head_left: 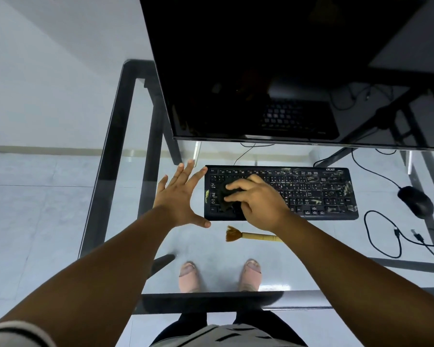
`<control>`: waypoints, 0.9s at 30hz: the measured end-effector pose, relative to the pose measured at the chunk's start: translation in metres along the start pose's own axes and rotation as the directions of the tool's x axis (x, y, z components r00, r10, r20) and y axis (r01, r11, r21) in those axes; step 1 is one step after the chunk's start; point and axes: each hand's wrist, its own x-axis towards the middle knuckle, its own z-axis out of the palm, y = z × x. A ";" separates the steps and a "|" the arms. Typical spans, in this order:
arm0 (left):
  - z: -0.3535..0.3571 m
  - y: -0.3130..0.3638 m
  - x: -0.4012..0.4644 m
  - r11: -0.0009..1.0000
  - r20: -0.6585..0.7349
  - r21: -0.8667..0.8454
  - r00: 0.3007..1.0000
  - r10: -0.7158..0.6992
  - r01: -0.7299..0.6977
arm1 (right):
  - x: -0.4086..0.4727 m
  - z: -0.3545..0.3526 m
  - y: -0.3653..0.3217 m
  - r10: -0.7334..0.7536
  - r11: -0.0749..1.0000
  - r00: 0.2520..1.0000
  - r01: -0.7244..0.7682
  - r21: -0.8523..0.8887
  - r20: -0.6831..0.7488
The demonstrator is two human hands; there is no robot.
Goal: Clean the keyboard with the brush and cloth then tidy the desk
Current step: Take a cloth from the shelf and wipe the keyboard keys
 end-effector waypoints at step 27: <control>-0.010 -0.015 0.009 0.986 0.013 0.155 0.998 0.055 -0.056 | 0.024 0.005 -0.018 -0.047 0.998 0.999 0.047 -0.040 0.012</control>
